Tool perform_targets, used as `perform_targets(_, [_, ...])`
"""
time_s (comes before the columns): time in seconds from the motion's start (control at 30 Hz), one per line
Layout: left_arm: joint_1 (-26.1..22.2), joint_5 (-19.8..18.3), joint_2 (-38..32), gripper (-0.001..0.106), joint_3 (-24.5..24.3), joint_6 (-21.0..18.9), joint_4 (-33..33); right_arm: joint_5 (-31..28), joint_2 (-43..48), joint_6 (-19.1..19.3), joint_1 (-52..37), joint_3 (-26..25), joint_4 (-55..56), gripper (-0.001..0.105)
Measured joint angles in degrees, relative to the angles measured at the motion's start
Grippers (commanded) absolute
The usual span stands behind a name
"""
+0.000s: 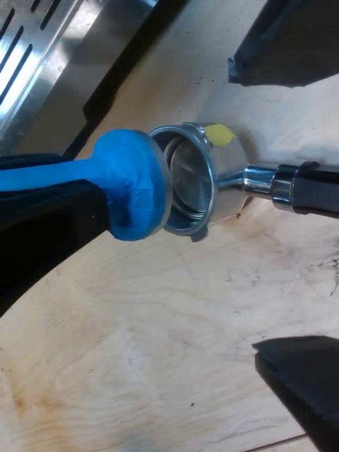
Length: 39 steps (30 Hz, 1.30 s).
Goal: Grind coffee beans and then tamp
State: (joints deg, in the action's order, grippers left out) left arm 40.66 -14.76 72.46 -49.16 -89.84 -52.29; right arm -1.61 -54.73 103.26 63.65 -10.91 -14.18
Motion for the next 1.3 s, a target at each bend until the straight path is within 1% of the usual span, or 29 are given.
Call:
perform_targets(0.27, [0.0, 0.0, 0.0, 0.0, 0.0, 0.0, 0.0, 0.0, 0.0, 0.0, 0.0, 0.0, 0.0, 0.072])
perform_targets(0.4, [0.0, 1.3, 0.0, 0.0, 0.0, 0.2, 0.0, 0.0, 0.0, 0.0, 0.0, 0.0, 0.0, 0.072])
perform_targets(0.63, [0.0, 1.4, 0.0, 0.0, 0.0, 0.1, 0.0, 0.0, 0.0, 0.0, 0.0, 0.0, 0.0, 0.072])
perform_targets(0.8, [0.0, 1.5, 0.0, 0.0, 2.6, 0.1, 1.5, 0.0, 0.0, 0.0, 0.0, 0.0, 0.0, 0.072])
perform_targets(1.03, [0.0, 1.5, 0.0, 0.0, 3.0, 0.1, 2.6, 0.0, 0.0, -0.4, 0.0, 0.0, 0.0, 0.072])
perform_targets(1.1, [0.0, 0.4, 0.4, 0.0, 3.0, 0.1, 2.9, 0.0, 0.0, -0.4, 0.0, 0.0, 0.0, 0.072])
perform_targets(1.3, [0.0, 0.0, 4.2, 0.0, 3.0, 0.1, 3.0, 0.0, 0.0, -0.6, 0.0, 0.0, 0.0, 0.072])
